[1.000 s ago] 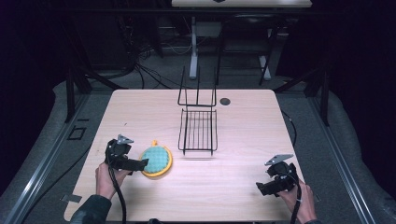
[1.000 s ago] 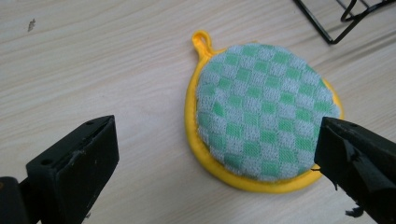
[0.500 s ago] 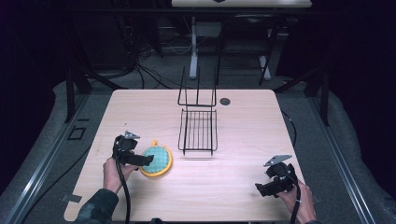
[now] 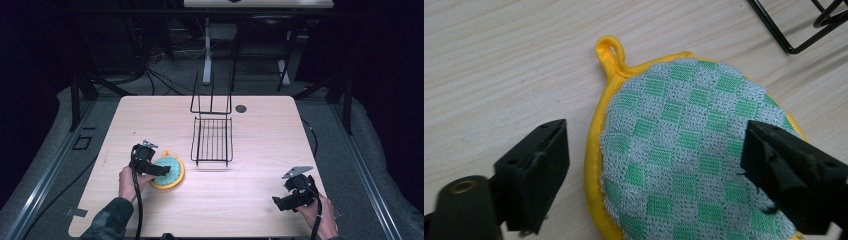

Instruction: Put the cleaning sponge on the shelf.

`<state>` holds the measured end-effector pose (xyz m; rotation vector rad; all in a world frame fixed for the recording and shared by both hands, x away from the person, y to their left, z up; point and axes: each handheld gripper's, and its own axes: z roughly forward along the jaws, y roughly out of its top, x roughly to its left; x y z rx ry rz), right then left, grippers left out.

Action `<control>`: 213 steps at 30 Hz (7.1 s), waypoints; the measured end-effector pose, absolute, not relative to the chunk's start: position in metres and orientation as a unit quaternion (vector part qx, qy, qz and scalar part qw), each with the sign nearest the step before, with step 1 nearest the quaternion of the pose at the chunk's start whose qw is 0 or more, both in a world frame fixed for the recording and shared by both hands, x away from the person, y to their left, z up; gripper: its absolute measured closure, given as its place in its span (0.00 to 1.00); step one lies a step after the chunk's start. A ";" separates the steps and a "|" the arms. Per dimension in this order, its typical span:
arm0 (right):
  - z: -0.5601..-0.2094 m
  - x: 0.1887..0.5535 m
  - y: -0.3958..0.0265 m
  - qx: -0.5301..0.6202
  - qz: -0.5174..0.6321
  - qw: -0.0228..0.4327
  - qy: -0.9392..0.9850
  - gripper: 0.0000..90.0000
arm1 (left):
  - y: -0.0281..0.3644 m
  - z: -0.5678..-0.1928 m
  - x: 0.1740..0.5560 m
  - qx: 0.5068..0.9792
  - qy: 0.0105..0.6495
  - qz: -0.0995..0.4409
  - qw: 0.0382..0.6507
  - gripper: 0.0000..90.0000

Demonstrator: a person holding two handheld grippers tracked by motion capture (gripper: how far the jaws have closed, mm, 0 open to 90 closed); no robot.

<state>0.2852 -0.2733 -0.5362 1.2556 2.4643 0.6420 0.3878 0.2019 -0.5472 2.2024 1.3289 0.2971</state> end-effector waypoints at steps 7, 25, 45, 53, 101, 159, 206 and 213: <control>-0.536 0.286 -0.274 0.437 0.223 0.148 0.859 0.06 | 0.204 -0.552 0.389 0.816 0.496 0.095 0.282 0.22; -0.535 0.283 -0.272 0.433 0.227 0.150 0.859 0.07 | 0.205 -0.552 0.386 0.815 0.495 0.097 0.286 0.39; -0.534 0.284 -0.269 0.426 0.224 0.155 0.863 0.09 | 0.200 -0.550 0.381 0.819 0.480 0.150 0.277 0.73; -0.533 0.283 -0.268 0.422 0.220 0.155 0.866 0.10 | 0.199 -0.550 0.380 0.821 0.473 0.169 0.271 0.89; -0.536 0.285 -0.272 0.421 0.219 0.162 0.865 0.10 | 0.206 -0.499 0.364 0.807 0.438 0.187 0.350 0.97; -0.541 0.287 -0.272 0.426 0.204 0.164 0.866 0.09 | 0.184 -0.440 0.369 0.782 0.405 0.171 0.442 0.97; -0.538 0.285 -0.267 0.414 0.192 0.174 0.873 0.10 | 0.129 -0.458 0.411 0.781 0.408 0.172 0.440 0.97; -0.539 0.285 -0.267 0.412 0.191 0.175 0.873 0.10 | 0.127 -0.460 0.414 0.778 0.411 0.179 0.441 0.97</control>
